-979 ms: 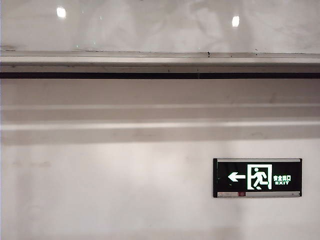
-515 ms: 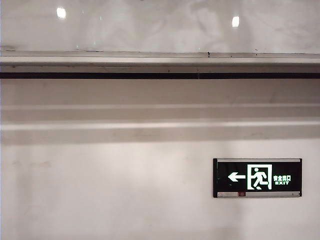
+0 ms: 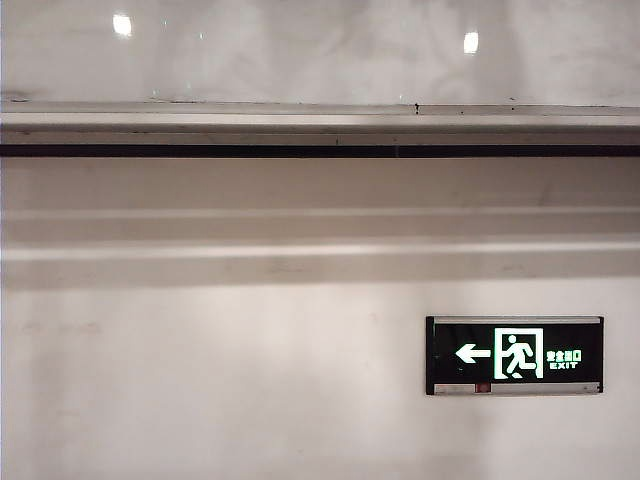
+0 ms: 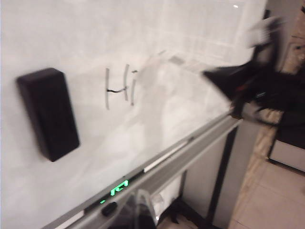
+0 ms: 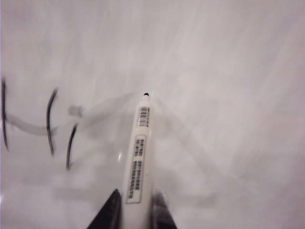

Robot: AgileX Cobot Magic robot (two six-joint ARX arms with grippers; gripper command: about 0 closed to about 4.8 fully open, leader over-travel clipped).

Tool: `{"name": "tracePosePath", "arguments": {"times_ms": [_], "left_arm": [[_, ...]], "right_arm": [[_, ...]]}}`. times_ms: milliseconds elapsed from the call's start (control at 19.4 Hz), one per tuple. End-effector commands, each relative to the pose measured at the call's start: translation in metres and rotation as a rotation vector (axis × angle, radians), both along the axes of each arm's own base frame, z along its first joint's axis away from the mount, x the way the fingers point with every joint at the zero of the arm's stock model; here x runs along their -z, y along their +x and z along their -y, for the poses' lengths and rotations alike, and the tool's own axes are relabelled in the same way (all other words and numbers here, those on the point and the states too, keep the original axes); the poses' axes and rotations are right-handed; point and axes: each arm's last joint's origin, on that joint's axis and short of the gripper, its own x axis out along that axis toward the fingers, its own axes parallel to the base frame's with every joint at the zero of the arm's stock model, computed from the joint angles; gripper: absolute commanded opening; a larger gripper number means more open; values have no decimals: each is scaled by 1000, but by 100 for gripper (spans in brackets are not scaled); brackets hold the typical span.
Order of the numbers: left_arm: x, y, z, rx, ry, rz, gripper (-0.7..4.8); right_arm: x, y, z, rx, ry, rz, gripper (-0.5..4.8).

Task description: Take a marker from the whiteboard tray, write "Hi!" on the whiteboard, and then put the marker back vertically into the whiteboard tray.

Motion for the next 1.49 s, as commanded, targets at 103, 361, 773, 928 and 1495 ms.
{"name": "tracePosePath", "arguments": {"times_ms": [103, 361, 773, 928, 1495], "left_arm": [[-3, -2, 0, 12, 0, 23, -5], [-3, -3, 0, 14, -1, 20, -5], [-3, -3, 0, 14, -2, 20, -5], [-3, -3, 0, 14, -2, 20, -5], [-3, -3, 0, 14, -2, 19, -5]], "right_arm": [[-3, 1, -3, -16, -1, 28, -2], [0, 9, -5, -15, 0, 42, -2], [13, 11, -6, -12, -37, -87, -2], [22, 11, -6, -12, -61, -169, -2], [1, 4, -4, -17, -11, 5, -2]]}}
